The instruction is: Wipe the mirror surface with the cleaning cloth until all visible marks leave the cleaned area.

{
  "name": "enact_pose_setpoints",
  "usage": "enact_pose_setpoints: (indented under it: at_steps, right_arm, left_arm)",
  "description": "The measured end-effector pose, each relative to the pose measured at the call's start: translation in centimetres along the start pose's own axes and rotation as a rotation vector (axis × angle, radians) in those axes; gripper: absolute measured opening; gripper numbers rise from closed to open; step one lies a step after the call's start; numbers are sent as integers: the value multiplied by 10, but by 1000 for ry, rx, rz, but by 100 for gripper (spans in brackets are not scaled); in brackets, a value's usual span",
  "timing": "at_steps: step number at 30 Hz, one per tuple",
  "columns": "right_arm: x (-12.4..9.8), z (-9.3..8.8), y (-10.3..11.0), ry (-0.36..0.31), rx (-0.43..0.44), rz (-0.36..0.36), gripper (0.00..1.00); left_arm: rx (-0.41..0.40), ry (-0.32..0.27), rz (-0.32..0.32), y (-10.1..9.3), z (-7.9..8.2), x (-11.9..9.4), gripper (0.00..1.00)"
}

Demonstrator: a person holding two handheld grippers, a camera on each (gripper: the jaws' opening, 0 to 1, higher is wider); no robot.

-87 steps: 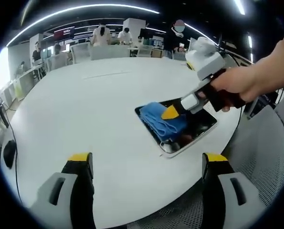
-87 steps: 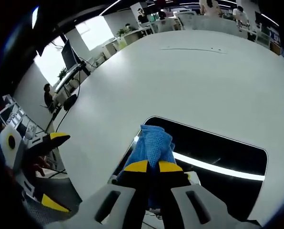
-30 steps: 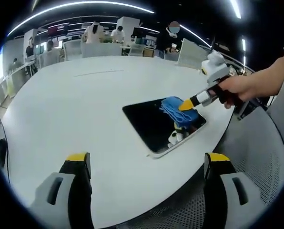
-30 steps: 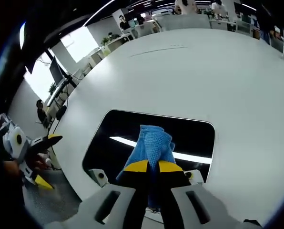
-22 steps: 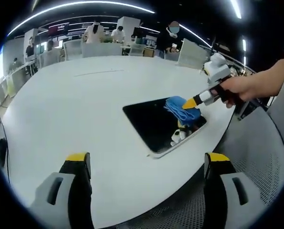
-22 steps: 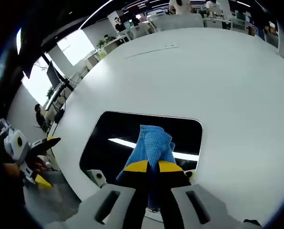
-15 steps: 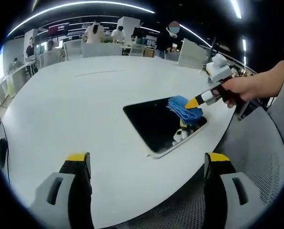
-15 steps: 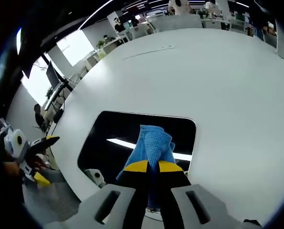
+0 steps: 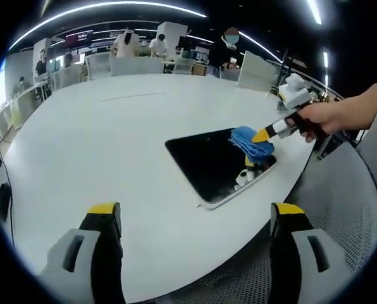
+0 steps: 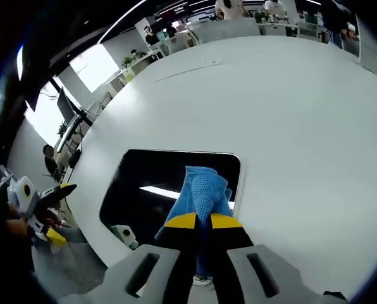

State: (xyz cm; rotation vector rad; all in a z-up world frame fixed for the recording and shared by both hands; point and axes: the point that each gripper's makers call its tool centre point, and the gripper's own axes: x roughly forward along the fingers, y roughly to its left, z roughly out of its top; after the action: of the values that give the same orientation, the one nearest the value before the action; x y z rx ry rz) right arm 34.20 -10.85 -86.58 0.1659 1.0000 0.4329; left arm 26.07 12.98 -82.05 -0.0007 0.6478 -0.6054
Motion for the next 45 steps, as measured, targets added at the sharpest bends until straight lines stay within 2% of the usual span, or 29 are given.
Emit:
enact_pose_setpoints:
  at_steps: [15,20,34,45]
  right_arm:
    - [-5,1,-12,1,39,-25,0]
    - [-5,1,-11,4,16,-32,0]
    - [-6,0,-11,-28,26,-51,0]
    - [-14,-16,-7,-23,47,-46,1]
  left_arm:
    - [3,3,2,0,-1,0,98]
    - [2,3,1,0,-1,0,98]
    - [-2,-4,-3,-1,0,0,98]
    - [-2,-13,-14,-4,2,0,99]
